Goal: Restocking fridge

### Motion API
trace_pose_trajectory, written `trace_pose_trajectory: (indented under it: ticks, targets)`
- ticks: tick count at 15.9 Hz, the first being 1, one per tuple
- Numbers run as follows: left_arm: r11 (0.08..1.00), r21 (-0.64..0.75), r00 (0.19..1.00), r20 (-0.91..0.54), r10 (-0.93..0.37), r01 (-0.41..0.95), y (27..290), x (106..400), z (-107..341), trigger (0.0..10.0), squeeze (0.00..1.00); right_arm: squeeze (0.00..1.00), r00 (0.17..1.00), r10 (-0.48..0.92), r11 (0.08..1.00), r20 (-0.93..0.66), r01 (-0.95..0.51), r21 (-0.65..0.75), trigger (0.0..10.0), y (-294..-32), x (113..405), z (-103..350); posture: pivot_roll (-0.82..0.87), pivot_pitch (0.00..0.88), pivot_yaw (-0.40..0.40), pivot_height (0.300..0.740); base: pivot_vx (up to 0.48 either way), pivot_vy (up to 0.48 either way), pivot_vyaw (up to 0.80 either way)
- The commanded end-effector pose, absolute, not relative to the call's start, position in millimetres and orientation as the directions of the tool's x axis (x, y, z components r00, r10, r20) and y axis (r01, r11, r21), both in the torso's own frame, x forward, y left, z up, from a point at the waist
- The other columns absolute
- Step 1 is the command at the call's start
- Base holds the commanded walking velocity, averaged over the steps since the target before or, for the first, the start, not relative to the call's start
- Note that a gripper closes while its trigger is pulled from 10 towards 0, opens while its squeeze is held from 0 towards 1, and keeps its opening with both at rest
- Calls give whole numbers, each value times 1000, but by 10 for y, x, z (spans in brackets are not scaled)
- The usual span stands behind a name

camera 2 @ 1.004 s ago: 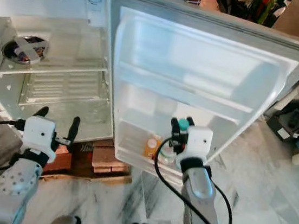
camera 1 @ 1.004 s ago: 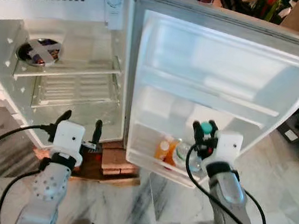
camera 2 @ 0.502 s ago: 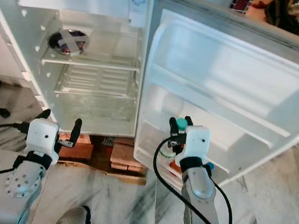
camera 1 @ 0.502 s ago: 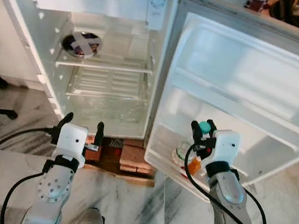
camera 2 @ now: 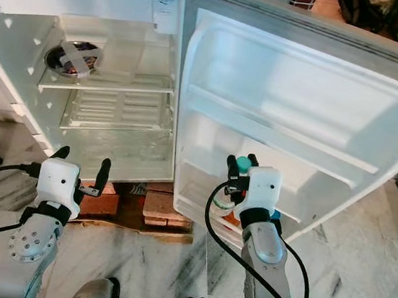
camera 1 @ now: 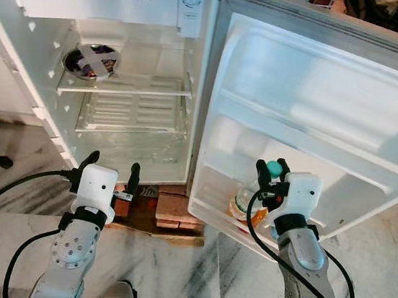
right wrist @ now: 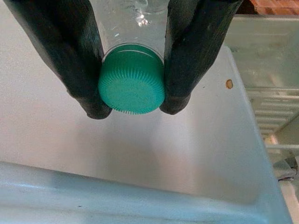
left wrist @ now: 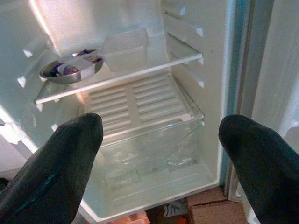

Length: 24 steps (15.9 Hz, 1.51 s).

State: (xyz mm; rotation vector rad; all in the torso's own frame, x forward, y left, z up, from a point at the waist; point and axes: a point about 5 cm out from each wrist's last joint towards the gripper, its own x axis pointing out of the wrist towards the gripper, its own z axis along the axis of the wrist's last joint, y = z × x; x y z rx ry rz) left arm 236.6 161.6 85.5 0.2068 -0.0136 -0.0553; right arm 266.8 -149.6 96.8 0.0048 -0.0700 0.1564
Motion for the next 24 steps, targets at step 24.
trace_pose_trajectory:
  ticks: [24]
  targets:
    - [982, 181, 999, -31, -44, 49, 1583, 2357, 782, 10000, 0, 0, 976, 191, 981, 101, -194, 19, 10000, -1465, 2673, 1050, 95, 146, -60, 678, 0, 0, 0]
